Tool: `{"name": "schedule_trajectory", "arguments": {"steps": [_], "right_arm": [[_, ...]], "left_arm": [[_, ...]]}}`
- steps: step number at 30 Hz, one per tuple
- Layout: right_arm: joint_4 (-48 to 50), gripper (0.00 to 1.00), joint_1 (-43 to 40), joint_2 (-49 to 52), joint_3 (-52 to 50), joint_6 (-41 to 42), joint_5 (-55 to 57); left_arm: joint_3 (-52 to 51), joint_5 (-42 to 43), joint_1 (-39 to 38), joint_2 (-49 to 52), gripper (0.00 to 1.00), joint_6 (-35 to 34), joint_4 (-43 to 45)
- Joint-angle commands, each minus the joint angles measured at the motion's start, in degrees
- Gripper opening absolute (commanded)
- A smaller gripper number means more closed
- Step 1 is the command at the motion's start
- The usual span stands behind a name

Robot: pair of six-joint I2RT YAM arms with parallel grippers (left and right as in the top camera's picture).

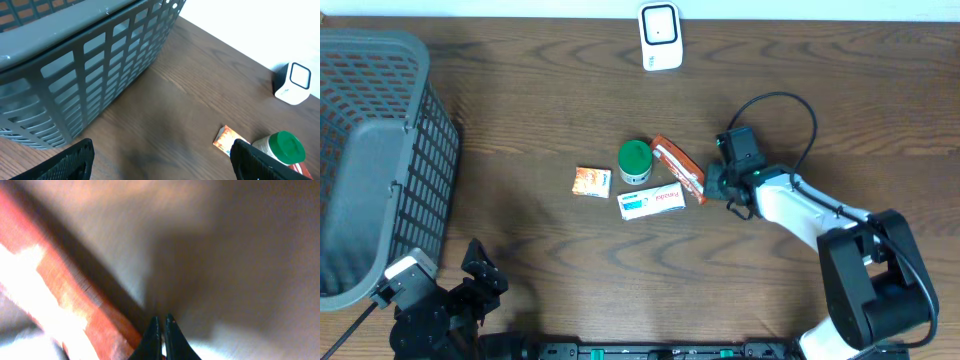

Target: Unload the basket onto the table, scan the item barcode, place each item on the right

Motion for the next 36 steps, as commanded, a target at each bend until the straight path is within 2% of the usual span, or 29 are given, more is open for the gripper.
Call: {"name": "schedule_trajectory", "arguments": {"steps": [1,5,6,7,8,9,14,17,19,21,27,36], "right_arm": [[-4.57,0.01,4.35,-3.96,-0.42,0.11,-2.99],[-7.34,0.02,6.91,-9.11,-0.42,-0.02,-0.70],[-7.65,0.08,7.19,-10.43,-0.42,-0.02,0.28],[-7.87,0.23,7.21,-11.93,-0.44,-0.09,1.40],[-7.89,0.45,7.17,-12.96,-0.42,-0.39,1.53],[-7.74,0.57,6.86,-13.99,-0.44,-0.96,1.46],[-5.03,0.80,3.89,-14.99,-0.44,-3.21,-0.63],[0.61,0.93,0.96,-12.46,-0.44,-9.51,-9.03],[4.04,0.98,-0.57,-10.32,-0.44,-11.96,-13.31],[7.69,0.99,-2.16,-7.50,-0.42,-13.22,-16.24],[16.04,0.91,-5.84,2.93,-0.42,-14.88,-29.40],[16.57,0.93,-6.12,11.58,-0.39,-19.10,-29.49]], "left_arm": [[-0.09,-0.48,0.24,-0.04,0.87,-0.50,0.00],[-0.09,-0.48,0.24,-0.04,0.87,-0.50,0.00],[-0.09,-0.48,0.24,-0.04,0.87,-0.50,0.00],[-0.09,-0.48,0.24,-0.04,0.87,-0.50,0.00],[-0.09,-0.48,0.24,-0.04,0.87,-0.50,0.00],[-0.09,-0.48,0.24,-0.04,0.87,-0.50,0.00],[-0.09,-0.48,0.24,-0.04,0.88,-0.50,0.00],[-0.09,-0.48,0.24,-0.04,0.87,-0.50,0.00],[-0.09,-0.48,0.24,-0.04,0.87,-0.50,0.00],[-0.09,-0.48,0.24,-0.04,0.87,-0.50,0.00],[-0.09,-0.48,0.24,-0.04,0.87,-0.50,0.00],[-0.09,-0.46,0.24,-0.04,0.87,-0.50,0.00]]}}
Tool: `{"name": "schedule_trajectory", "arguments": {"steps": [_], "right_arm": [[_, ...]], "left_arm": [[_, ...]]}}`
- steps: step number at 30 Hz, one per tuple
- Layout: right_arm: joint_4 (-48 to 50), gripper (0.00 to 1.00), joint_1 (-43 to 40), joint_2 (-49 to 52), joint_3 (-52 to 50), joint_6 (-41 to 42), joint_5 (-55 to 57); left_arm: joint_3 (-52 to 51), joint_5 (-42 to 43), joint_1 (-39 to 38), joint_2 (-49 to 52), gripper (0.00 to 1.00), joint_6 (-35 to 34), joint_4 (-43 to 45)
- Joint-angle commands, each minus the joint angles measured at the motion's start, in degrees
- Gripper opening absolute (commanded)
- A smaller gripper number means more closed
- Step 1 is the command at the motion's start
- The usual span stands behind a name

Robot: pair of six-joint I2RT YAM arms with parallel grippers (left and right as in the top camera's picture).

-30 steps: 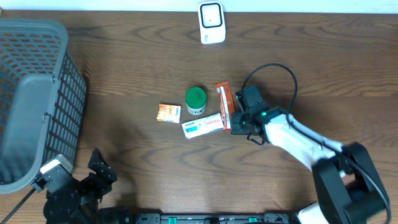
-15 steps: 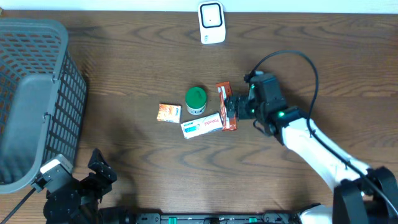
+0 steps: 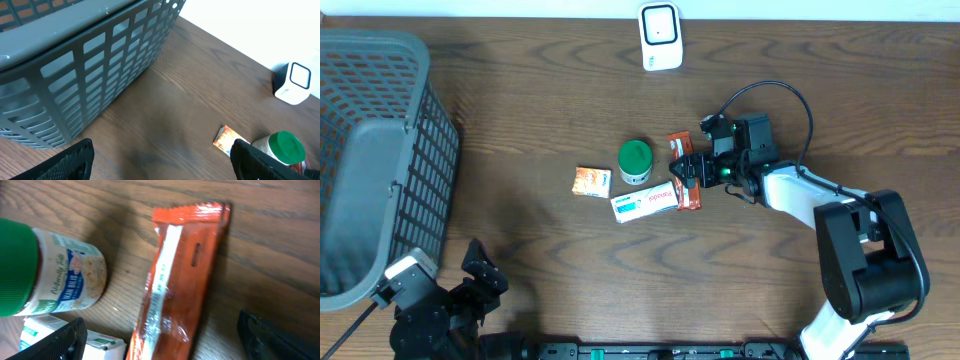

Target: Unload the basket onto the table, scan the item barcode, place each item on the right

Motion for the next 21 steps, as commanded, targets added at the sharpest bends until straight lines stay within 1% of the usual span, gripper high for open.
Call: {"name": "schedule_trajectory", "arguments": {"steps": [1,7,13,21], "right_arm": [[-1.66,0.92,0.09,5.44,-1.44,-1.36,0.04],[-5.57,0.89,0.09,6.62,-1.44,-4.85,4.02],[-5.90,0.88,0.31,7.74,-1.46,-6.14,5.29],[-5.07,0.68,0.44,11.43,-1.46,-6.25,4.52]], "left_arm": [[-0.09,-0.48,0.24,-0.04,0.87,-0.50,0.02],[-0.09,-0.48,0.24,-0.04,0.87,-0.50,0.02],[-0.09,-0.48,0.24,-0.04,0.88,-0.50,0.02],[-0.09,-0.48,0.24,-0.04,0.87,-0.50,0.02]]}}
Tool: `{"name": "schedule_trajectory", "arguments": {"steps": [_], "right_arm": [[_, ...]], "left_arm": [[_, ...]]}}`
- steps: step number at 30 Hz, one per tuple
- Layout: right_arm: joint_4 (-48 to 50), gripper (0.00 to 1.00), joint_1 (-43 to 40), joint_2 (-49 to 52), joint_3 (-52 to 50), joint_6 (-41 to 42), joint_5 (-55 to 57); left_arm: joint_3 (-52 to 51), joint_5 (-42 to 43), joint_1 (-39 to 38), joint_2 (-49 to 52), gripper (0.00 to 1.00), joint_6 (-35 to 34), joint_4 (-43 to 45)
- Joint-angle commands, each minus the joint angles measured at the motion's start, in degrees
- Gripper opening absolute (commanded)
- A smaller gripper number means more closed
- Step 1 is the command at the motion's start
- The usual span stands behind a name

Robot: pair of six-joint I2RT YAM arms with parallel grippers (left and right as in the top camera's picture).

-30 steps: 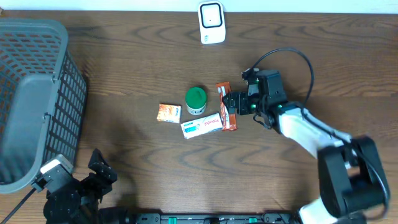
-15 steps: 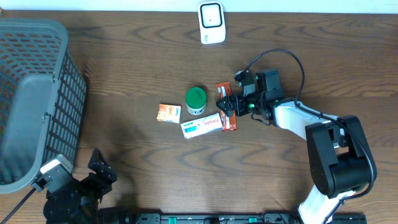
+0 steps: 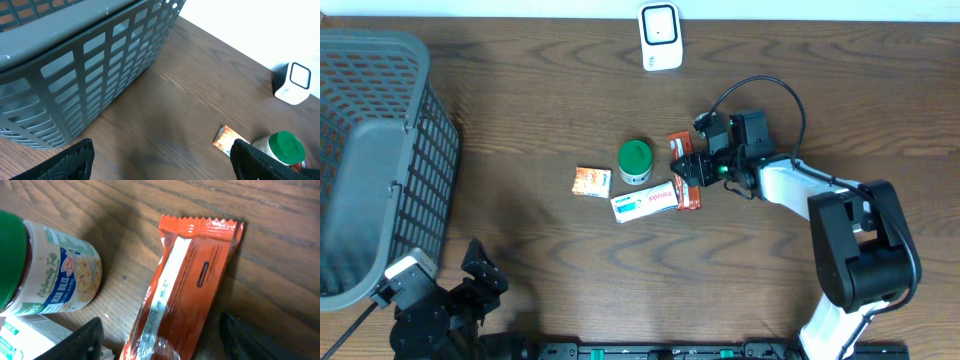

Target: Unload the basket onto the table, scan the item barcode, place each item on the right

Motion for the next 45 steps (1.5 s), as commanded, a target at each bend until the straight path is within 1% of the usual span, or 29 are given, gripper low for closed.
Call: {"name": "schedule_trajectory", "arguments": {"steps": [1,3,9,10,11,15,16,20,22,24,26,30,33,36,38,40,42,45], "right_arm": [[-3.58,0.65,0.66,7.78,-4.31,1.29,4.72],[-3.61,0.62,1.40,8.07,-4.31,-0.15,3.56],[-3.58,0.66,4.76,9.33,-4.31,-0.35,6.71],[-3.37,0.63,5.11,9.97,-4.31,-0.35,7.17],[-3.21,0.57,5.31,10.64,-4.31,-0.33,7.19],[-3.13,0.07,5.22,13.46,-4.31,-0.31,7.13],[-3.13,0.01,5.14,13.70,-4.31,-0.31,7.15],[-2.10,0.01,4.61,12.07,-4.09,1.09,6.82],[-3.21,0.01,4.24,9.03,-3.58,2.16,5.42],[-4.90,0.01,3.82,4.15,-3.08,4.31,4.96],[-6.38,0.01,3.32,-3.63,-2.93,7.48,6.99],[-10.05,0.01,3.21,-17.53,-2.93,14.56,17.92],[-14.64,0.01,3.56,-27.43,-2.93,20.20,27.96],[-18.53,0.02,3.91,-34.03,-2.93,23.85,36.28],[-21.62,0.02,3.93,-36.44,-2.99,27.17,41.16],[-25.88,0.02,3.91,-36.81,-3.02,33.59,44.35],[-29.62,0.01,3.91,-35.98,-3.89,39.76,44.72],[-29.57,0.01,4.02,-33.42,-7.13,45.75,44.39]], "left_arm": [[-0.09,-0.48,0.24,-0.04,0.87,-0.50,0.02],[-0.09,-0.48,0.24,-0.04,0.87,-0.50,0.02],[-0.09,-0.48,0.24,-0.04,0.87,-0.50,0.02],[-0.09,-0.48,0.24,-0.04,0.87,-0.50,0.02],[-0.09,-0.48,0.24,-0.04,0.87,-0.50,0.02],[-0.09,-0.48,0.24,-0.04,0.88,-0.50,0.02],[-0.09,-0.48,0.24,-0.04,0.87,-0.50,0.02],[-0.09,-0.48,0.24,-0.04,0.87,-0.50,0.02],[-0.09,-0.48,0.24,-0.04,0.87,-0.50,0.02],[-0.09,-0.48,0.24,-0.04,0.87,-0.50,0.02],[-0.09,-0.48,0.24,-0.04,0.87,-0.50,0.02],[-0.09,-0.48,0.24,-0.04,0.87,-0.50,0.02],[-0.09,-0.48,0.24,-0.04,0.87,-0.50,0.02],[-0.09,-0.48,0.24,-0.04,0.87,-0.50,0.02],[-0.09,-0.46,0.24,-0.04,0.87,-0.50,0.02],[-0.09,-0.48,0.24,-0.04,0.87,-0.50,0.02],[-0.09,-0.48,0.24,-0.04,0.87,-0.50,0.02],[-0.09,-0.48,0.24,-0.04,0.88,-0.50,0.02]]}}
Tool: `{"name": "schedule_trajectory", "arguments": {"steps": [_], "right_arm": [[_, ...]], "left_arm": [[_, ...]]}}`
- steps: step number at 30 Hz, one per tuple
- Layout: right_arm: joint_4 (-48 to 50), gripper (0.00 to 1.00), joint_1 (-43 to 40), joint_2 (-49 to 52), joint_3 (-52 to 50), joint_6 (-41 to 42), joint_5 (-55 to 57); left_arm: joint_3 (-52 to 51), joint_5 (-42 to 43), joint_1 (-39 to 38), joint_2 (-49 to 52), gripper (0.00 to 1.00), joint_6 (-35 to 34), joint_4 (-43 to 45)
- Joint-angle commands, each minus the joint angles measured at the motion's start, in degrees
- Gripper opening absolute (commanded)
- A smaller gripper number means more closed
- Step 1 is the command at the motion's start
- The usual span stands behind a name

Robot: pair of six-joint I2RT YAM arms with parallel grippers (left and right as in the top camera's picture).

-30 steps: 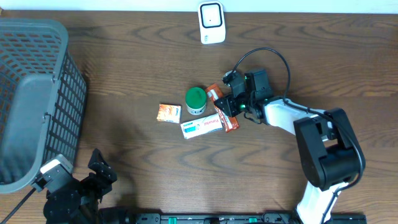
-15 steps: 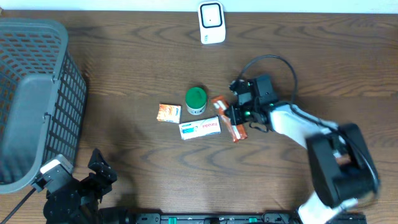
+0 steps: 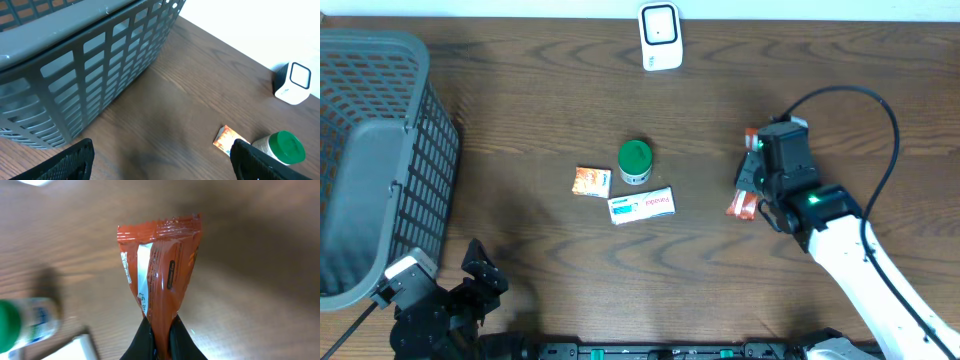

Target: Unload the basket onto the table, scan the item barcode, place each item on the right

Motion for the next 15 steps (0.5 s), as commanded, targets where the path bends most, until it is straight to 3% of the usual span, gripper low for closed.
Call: {"name": "schedule_trajectory", "arguments": {"steps": [1,4,6,13,15], "right_arm": [[1.81,0.01,0.24,3.85,-4.31,12.72,4.28],[11.78,0.02,0.28,10.05,-9.90,13.46,2.93],[15.37,0.12,0.28,12.98,-11.13,13.44,1.60],[23.06,0.93,0.28,15.96,-10.97,7.52,-3.32],[22.95,0.95,0.28,14.56,-10.27,6.16,-4.02]], "left_arm": [[-0.09,-0.48,0.24,-0.04,0.87,-0.50,0.02],[-0.09,-0.48,0.24,-0.04,0.87,-0.50,0.02],[-0.09,-0.46,0.24,-0.04,0.87,-0.50,0.02],[-0.09,-0.48,0.24,-0.04,0.87,-0.50,0.02],[-0.09,-0.48,0.24,-0.04,0.88,-0.50,0.02]]}}
